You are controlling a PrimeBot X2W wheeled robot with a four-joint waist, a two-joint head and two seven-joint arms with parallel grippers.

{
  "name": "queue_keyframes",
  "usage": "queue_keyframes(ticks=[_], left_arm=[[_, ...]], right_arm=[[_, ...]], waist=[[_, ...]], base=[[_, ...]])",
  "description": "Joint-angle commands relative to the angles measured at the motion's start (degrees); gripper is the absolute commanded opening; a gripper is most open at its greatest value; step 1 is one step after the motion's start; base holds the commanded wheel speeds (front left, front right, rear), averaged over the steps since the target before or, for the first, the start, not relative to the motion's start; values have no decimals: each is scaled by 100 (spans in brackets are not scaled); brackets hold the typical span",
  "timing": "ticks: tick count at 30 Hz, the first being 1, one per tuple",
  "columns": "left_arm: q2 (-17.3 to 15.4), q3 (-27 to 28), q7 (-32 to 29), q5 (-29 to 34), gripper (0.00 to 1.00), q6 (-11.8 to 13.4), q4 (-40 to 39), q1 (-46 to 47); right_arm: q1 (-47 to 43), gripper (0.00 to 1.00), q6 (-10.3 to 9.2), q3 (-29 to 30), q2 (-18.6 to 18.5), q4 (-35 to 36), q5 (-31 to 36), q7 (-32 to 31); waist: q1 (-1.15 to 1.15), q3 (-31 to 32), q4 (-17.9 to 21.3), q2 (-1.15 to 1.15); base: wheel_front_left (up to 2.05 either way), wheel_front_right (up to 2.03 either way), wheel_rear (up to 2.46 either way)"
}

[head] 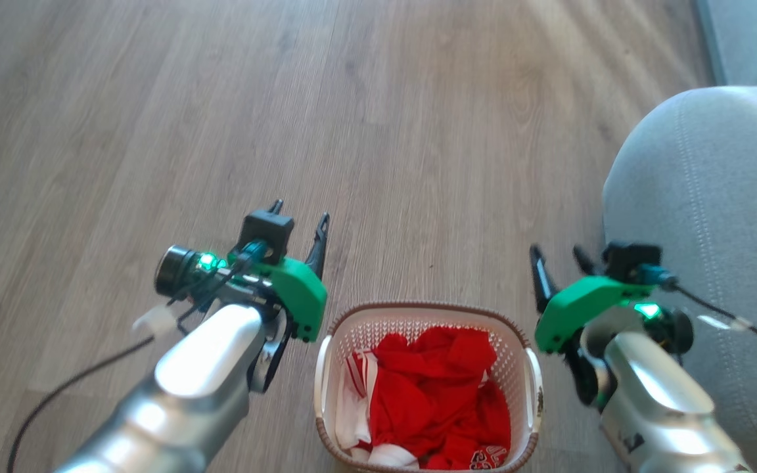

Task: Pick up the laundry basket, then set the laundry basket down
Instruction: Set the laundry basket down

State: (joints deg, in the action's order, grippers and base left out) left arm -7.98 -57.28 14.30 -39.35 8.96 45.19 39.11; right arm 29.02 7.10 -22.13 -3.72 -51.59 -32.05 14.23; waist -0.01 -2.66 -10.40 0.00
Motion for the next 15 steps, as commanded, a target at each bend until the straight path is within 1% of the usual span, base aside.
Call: queue_keyframes(ticks=[1, 4, 7, 10, 13, 15], left_arm=[[-257, 478, 68, 318, 100, 134, -503, -117], [-401, 1165, 69, 919, 100, 244, -1398, -540], [-417, 1795, 69, 1406, 100, 243, -2146, -982], [-337, 2347, 69, 1788, 100, 132, -2782, -1437], [-201, 2803, 69, 2077, 100, -20, -3220, -1865], [-110, 3030, 69, 2254, 100, -178, -3450, -2118]], right_arm=[[-25, 100, 39, 171, 84, 503, 180, 73], [-341, 100, 39, 606, 84, 1380, 433, 74], [-685, 100, 39, 921, 84, 2198, 601, 75], [-1010, 100, 39, 1173, 84, 2901, 713, 75], [-1308, 100, 39, 1313, 84, 3484, 855, 76], [-1498, 100, 39, 1373, 84, 3782, 903, 76]], waist=[[1, 139, 60, 0], [1, 224, 65, 0], [1, 299, 61, 0], [1, 332, 45, 0], [1, 357, 28, 0], [1, 368, 19, 0]], base=[[0, 0, 0], [0, 0, 0], [0, 0, 0], [0, 0, 0], [0, 0, 0], [0, 0, 0]])
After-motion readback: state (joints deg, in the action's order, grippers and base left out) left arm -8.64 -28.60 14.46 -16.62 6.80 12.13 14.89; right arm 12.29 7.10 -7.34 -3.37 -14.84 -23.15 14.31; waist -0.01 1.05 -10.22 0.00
